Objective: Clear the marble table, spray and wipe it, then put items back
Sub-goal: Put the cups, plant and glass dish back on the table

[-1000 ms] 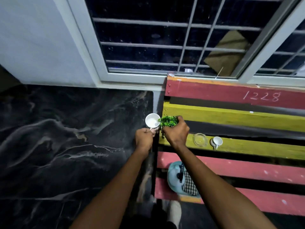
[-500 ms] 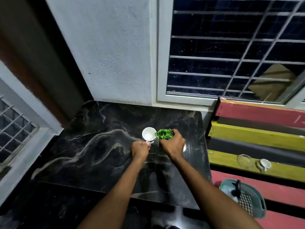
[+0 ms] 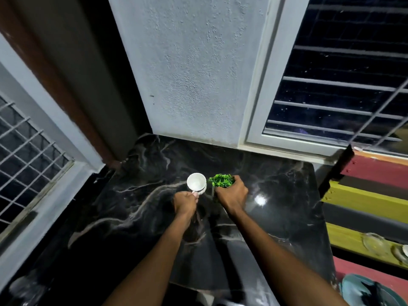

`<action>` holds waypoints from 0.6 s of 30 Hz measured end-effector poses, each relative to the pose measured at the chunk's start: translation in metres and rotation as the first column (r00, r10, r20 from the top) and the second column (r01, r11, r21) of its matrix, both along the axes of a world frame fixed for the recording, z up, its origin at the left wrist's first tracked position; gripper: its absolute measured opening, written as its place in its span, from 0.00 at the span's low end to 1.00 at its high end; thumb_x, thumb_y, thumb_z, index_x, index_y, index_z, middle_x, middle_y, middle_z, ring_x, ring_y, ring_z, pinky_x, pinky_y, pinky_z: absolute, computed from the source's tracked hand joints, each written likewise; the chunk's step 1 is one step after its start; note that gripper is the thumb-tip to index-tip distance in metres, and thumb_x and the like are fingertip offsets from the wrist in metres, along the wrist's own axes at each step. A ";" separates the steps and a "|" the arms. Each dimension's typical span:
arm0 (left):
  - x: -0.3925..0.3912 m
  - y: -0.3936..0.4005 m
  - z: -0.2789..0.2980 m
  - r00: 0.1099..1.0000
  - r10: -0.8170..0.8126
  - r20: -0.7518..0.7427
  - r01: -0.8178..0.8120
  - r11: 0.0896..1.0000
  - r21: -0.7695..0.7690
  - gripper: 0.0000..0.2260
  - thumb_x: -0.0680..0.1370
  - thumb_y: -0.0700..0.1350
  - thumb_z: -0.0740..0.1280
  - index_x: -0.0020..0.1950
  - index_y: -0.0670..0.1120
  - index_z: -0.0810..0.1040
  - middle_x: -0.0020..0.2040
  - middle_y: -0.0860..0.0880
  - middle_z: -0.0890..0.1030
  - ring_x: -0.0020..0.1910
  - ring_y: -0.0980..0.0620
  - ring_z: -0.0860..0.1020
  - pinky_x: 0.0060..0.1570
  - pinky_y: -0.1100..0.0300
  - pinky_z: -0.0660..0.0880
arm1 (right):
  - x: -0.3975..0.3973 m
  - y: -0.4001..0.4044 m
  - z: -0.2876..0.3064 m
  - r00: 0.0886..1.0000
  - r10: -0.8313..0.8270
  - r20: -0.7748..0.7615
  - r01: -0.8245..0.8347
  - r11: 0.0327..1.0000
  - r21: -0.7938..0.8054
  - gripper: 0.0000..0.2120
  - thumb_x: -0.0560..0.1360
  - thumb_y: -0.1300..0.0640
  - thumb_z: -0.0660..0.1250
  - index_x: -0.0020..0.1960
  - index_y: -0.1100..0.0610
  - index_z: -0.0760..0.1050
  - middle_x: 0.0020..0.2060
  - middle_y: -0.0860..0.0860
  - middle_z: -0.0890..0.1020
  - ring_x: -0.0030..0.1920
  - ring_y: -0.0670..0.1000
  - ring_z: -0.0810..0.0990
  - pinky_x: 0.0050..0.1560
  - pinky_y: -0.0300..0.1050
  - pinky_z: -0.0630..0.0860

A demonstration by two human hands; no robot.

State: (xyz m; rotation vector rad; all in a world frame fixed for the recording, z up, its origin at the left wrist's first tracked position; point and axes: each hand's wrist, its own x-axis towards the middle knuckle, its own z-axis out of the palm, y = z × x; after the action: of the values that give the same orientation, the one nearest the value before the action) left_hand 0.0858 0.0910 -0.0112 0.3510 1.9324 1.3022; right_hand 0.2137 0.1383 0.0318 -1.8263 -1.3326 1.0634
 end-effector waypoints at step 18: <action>-0.124 0.124 -0.054 0.992 -0.117 0.040 0.120 0.988 -0.099 0.16 0.78 0.35 0.69 0.31 0.45 0.76 0.39 0.41 0.79 0.42 0.48 0.75 0.41 0.53 0.71 | -0.094 0.175 -0.056 0.977 -0.043 0.208 0.065 0.993 -0.100 0.22 0.65 0.51 0.73 0.58 0.54 0.77 0.49 0.55 0.85 0.51 0.59 0.84 0.53 0.51 0.82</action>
State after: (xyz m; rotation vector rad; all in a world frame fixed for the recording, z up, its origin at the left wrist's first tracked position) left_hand -0.0380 0.2150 -0.0657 0.3843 1.9107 1.1223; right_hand 0.1195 0.3129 -0.0245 -2.0872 -1.3576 0.9531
